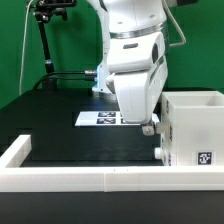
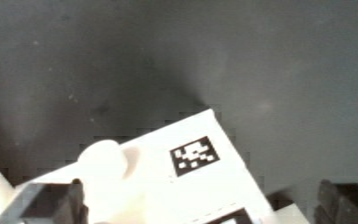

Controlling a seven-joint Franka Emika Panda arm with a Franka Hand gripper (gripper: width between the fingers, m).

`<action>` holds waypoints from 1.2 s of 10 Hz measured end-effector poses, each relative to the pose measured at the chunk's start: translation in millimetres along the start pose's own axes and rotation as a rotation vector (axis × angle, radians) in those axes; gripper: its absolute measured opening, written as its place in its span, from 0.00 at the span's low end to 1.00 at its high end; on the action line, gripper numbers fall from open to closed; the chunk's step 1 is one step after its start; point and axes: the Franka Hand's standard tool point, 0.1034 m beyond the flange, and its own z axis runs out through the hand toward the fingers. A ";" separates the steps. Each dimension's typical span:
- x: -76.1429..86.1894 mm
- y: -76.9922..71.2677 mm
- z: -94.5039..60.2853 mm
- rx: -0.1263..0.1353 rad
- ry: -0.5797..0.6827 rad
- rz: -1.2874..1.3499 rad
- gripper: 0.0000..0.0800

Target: Assemble drawer

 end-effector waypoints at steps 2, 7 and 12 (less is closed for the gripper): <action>-21.3 0.7 -10.2 0.002 -0.010 0.006 0.81; -59.3 -23.4 -11.6 0.011 -0.026 0.048 0.81; -60.5 -24.1 -10.2 0.014 -0.026 0.050 0.81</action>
Offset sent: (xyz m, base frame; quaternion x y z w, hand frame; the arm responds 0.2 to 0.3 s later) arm -0.0588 -0.0440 0.0116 0.0245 -0.0021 0.0155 0.9996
